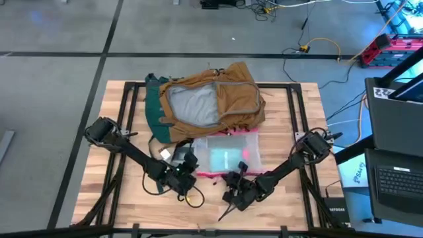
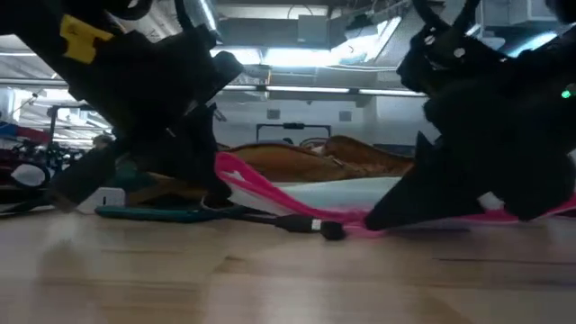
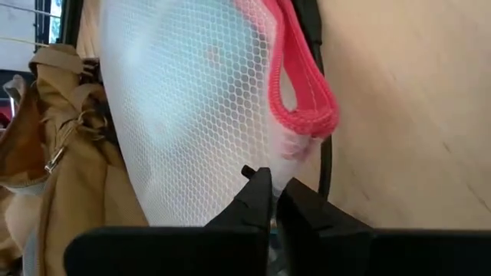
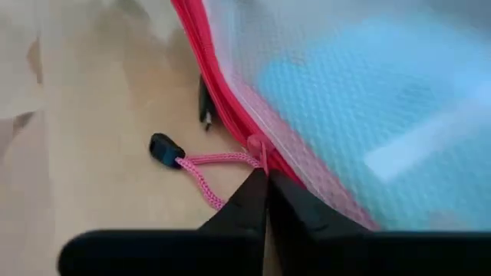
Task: Unpack backpack
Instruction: Open the pink zipper pouch
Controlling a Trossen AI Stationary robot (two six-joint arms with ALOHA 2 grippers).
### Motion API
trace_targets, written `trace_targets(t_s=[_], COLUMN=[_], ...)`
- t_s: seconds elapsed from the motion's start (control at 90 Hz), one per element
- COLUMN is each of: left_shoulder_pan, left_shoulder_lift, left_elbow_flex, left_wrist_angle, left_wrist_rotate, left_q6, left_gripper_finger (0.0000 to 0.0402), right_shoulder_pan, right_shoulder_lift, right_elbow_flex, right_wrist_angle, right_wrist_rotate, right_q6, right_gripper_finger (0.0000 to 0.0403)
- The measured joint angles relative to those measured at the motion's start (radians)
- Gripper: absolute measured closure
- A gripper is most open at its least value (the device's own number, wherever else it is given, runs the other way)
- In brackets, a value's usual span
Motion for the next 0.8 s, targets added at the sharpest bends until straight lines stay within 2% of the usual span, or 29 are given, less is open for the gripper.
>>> trace_targets(t_s=[0.189, 0.344, 0.511, 0.633, 0.7, 0.8], left_shoulder_pan=[-0.002, -0.002, -0.002, -0.002, -0.002, -0.002], left_shoulder_lift=[0.0, 0.0, 0.0, 0.0, 0.0, 0.0], left_elbow_flex=[-0.001, -0.001, -0.002, -0.002, -0.002, -0.002], left_wrist_angle=[-0.001, 0.006, 0.013, 0.015, 0.018, 0.031], left_wrist_rotate=[-0.001, -0.001, -0.001, -0.001, -0.001, -0.005], left_q6=[0.0, 0.001, 0.006, 0.007, 0.007, 0.013], left_gripper_finger=[0.0402, 0.0402, 0.0402, 0.0402, 0.0402, 0.0402], right_shoulder_pan=[0.046, 0.094, 0.146, 0.181, 0.193, 0.203], right_shoulder_lift=[-0.017, -0.018, -0.018, -0.018, -0.018, -0.018], right_elbow_flex=[0.05, 0.117, 0.133, 0.133, 0.133, 0.133], right_wrist_angle=[-0.141, -0.323, -0.534, -0.69, -0.732, -0.737], right_wrist_rotate=[0.029, 0.116, 0.179, 0.186, 0.188, 0.206], right_q6=[0.037, 0.114, 0.319, 0.517, 0.599, 0.626], right_gripper_finger=[0.0403, 0.0403, 0.0403, 0.0403, 0.0403, 0.0403])
